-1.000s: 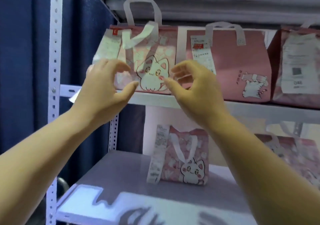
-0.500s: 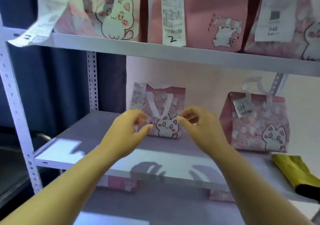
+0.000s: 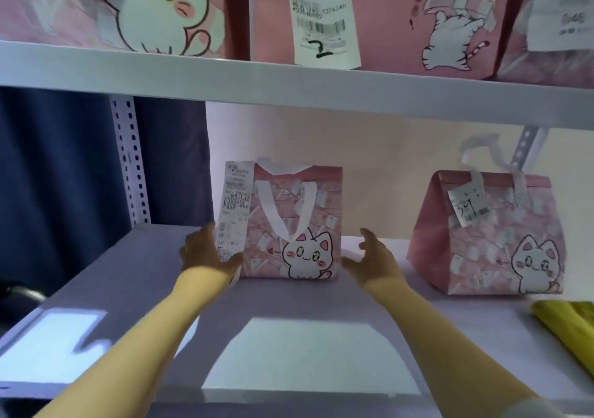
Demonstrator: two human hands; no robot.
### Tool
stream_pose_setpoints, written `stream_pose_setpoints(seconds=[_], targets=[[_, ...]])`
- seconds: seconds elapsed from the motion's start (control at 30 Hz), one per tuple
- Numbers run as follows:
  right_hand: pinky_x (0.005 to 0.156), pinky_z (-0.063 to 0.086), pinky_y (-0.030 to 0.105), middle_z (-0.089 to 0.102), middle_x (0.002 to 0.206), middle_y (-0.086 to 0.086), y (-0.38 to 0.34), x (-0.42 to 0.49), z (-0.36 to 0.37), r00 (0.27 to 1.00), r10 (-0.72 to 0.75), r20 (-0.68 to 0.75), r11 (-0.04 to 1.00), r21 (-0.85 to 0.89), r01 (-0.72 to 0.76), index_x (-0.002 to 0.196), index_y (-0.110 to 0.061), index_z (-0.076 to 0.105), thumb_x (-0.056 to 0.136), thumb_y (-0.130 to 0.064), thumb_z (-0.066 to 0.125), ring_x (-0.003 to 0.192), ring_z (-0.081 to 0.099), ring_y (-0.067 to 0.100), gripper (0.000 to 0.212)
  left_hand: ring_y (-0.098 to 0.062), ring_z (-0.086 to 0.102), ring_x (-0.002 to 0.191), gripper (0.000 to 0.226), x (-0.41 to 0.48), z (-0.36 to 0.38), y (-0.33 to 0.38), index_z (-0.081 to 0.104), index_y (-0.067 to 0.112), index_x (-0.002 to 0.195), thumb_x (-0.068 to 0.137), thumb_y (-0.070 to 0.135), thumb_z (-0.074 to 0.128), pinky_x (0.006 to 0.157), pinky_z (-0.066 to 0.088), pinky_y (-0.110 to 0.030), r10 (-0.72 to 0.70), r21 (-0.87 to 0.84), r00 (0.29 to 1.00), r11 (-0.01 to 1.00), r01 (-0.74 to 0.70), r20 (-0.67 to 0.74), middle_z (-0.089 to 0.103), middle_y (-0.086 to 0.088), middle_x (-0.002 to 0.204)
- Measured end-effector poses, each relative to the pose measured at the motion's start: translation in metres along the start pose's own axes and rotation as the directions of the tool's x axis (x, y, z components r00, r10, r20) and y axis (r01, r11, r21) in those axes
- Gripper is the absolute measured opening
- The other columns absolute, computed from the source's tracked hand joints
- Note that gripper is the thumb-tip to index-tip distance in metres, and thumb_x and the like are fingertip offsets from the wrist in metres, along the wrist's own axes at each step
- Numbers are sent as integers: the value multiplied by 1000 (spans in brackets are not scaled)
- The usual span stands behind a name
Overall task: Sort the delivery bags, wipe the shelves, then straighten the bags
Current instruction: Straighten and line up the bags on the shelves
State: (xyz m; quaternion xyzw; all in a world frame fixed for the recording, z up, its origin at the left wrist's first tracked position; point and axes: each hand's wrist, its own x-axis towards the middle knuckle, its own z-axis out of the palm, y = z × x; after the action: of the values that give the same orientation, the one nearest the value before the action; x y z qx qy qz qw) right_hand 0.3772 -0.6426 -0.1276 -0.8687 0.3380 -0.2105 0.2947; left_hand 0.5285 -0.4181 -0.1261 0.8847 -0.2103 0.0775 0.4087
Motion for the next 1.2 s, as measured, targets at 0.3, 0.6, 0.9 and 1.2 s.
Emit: stream_pose_setpoints(seconds=[0.3, 0.6, 0.9, 1.2], targets=[[90, 48, 43, 61, 120, 4, -12, 12, 34, 987, -158, 33, 975, 164, 150, 125, -22, 33, 79, -14, 66, 107, 59, 28, 57, -20, 52, 113, 64, 29, 21, -23, 27, 28, 135, 83, 30, 64, 84, 42, -28, 36, -301, 970, 953, 39, 240, 52, 4, 132], [85, 52, 35, 60, 112, -7, -11, -6, 53, 996, -83, -34, 961, 261, 89, 131, -38, 35, 80, -16, 67, 98, 63, 18, 65, -17, 55, 107, 59, -6, -1, -40, 33, 28, 133, 84, 24, 66, 86, 45, -29, -16, -353, 991, 933, 62, 133, 56, 4, 127], [80, 54, 27, 57, 92, -27, -50, -61, 73, 960, -273, 63, 890, 395, 227, 132, -37, 35, 84, -14, 67, 86, 62, 2, 61, -10, 55, 99, 44, -53, -60, -80, 42, 29, 120, 83, 26, 66, 85, 45, -30, -40, -259, 999, 965, 35, -17, 59, 10, 116], [85, 56, 42, 57, 100, -22, -97, -88, 100, 936, -328, 128, 881, 400, 254, 113, -50, 32, 84, -20, 66, 96, 63, 11, 53, -15, 59, 102, 53, -36, -101, -124, 42, 32, 127, 81, 30, 67, 82, 47, -29, -68, -286, 998, 956, 62, -11, 62, 8, 114]])
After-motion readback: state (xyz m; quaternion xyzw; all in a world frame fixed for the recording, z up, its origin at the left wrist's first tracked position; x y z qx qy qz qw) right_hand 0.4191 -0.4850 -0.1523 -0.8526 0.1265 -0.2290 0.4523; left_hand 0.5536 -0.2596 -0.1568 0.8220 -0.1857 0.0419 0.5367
